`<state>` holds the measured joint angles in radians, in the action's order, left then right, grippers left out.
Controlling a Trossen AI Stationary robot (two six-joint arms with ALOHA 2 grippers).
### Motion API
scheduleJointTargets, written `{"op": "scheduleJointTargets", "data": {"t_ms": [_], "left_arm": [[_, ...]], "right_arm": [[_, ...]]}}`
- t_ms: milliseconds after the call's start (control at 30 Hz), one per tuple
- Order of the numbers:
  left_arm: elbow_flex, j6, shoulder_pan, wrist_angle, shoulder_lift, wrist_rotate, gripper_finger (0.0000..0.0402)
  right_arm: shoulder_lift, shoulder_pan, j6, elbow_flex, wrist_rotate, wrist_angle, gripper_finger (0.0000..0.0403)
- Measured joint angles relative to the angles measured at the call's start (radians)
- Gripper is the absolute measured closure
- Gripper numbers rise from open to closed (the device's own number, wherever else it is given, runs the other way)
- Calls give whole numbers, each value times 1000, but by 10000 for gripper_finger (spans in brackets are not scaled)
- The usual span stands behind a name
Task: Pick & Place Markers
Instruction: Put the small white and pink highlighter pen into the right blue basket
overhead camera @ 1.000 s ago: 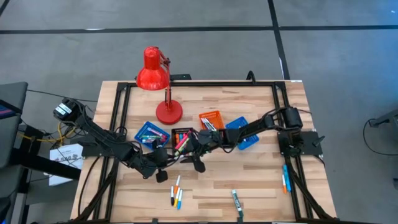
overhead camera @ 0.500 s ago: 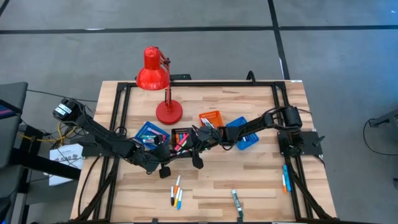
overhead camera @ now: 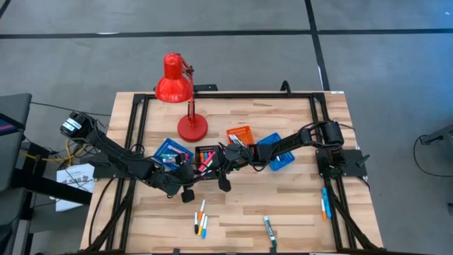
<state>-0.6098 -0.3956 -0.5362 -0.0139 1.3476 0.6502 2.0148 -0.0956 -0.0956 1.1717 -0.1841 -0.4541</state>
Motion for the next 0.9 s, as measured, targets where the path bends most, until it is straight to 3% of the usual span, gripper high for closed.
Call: {"op": "scheduleJointTargets", "data": {"t_ms": [400, 733, 900], "left_arm": [[0, 0, 0, -8, 0, 7, 267], [-1, 18, 0, -18, -1, 14, 262], [-1, 18, 0, -16, -1, 11, 263]], "right_arm": [[-15, 0, -11, 0, 15, 31, 368], [-192, -21, -32, 0, 74, 375, 369], [-323, -71, -80, 0, 196, 615, 365]]}}
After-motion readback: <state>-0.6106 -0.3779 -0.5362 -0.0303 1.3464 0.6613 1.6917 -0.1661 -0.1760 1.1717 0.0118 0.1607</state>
